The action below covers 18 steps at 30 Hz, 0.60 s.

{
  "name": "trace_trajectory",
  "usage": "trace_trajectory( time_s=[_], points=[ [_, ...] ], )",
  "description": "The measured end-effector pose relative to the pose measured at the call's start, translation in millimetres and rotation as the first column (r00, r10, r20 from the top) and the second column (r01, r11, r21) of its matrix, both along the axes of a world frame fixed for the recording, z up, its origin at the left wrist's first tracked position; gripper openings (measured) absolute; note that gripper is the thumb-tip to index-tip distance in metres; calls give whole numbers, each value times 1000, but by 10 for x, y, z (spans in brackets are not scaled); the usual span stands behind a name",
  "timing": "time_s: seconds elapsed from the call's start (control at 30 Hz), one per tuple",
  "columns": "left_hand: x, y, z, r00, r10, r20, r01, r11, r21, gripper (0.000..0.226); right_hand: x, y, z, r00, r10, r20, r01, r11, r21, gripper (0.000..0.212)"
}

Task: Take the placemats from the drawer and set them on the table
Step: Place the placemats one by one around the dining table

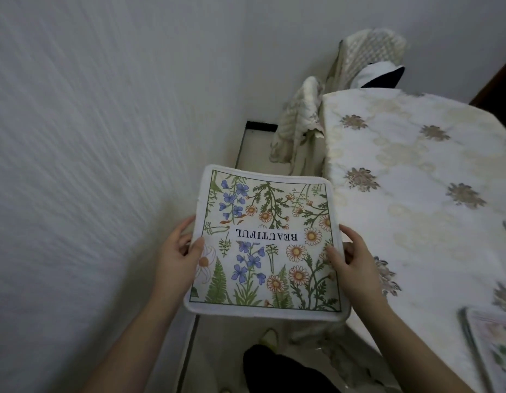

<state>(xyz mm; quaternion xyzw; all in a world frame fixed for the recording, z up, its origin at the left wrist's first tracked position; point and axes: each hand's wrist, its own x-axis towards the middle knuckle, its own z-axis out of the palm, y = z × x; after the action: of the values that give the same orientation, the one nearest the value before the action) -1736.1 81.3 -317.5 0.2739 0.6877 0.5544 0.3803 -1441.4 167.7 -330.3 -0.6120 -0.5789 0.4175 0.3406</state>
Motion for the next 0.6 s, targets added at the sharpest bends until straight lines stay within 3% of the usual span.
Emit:
trace_trajectory(
  time_s=[0.6],
  points=[
    [653,2427,180,931,-361,-63,359,933,-35,47,733,1335,-94,933,-352,-70,351,936,-29,48]
  ],
)
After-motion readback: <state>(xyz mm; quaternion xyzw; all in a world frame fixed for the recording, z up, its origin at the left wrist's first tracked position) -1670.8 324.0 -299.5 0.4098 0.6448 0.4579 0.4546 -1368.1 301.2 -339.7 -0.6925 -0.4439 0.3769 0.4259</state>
